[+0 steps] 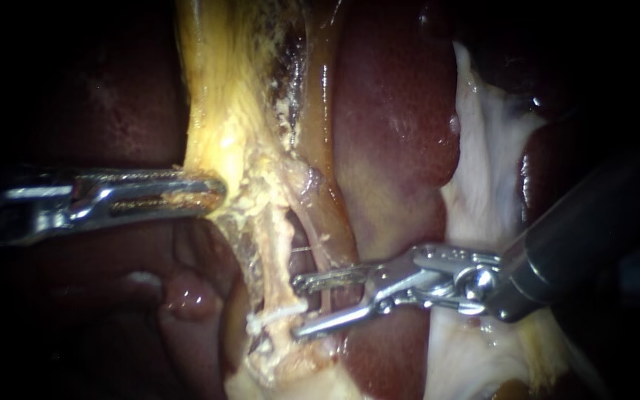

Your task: Going back first clip left tube

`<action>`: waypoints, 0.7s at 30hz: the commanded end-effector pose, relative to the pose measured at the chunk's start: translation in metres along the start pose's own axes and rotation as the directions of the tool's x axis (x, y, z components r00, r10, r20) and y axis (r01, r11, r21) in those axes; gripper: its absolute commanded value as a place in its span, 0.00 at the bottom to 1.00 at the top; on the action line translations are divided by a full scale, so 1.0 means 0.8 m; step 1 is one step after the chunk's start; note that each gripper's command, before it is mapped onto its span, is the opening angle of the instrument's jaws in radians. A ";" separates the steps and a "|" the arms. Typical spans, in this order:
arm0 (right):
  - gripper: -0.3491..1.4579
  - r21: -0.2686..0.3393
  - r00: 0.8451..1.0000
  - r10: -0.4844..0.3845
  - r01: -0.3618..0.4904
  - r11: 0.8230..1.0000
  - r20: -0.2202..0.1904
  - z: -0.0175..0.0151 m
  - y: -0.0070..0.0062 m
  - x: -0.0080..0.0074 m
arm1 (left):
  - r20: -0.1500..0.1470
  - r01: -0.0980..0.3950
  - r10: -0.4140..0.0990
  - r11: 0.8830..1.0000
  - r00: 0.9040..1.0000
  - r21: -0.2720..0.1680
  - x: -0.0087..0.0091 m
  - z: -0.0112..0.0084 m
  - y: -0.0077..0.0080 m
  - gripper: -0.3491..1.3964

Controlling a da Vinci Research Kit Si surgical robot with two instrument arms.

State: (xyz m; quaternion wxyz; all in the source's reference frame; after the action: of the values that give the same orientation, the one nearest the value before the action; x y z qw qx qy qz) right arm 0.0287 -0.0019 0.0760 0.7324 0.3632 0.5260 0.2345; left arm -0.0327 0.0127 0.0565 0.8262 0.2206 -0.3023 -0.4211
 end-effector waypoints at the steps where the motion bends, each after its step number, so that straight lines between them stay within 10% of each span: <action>1: 0.52 0.001 1.000 -0.016 0.016 1.000 0.001 -0.0007 -0.0001 0.0003 | 0.000 0.000 0.000 1.000 1.000 0.001 0.0000 0.0000 0.0000 0.01; 15: 0.53 -0.052 0.954 -0.291 0.288 0.956 -0.066 -0.0124 -0.0032 0.0093 | 0.000 -0.001 0.001 1.000 1.000 0.001 0.0001 0.0002 0.0003 0.01; 21: 0.53 -0.068 0.942 -0.330 0.325 0.943 -0.067 -0.0143 -0.0036 0.0103 | 0.005 -0.004 0.004 1.000 1.000 -0.002 0.0006 0.0013 0.0008 0.01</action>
State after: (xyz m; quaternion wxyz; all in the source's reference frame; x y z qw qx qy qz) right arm 0.0206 0.0055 0.0667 0.7499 0.2405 0.6005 0.1383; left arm -0.0328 0.0125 0.0581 0.8263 0.2183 -0.3046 -0.4205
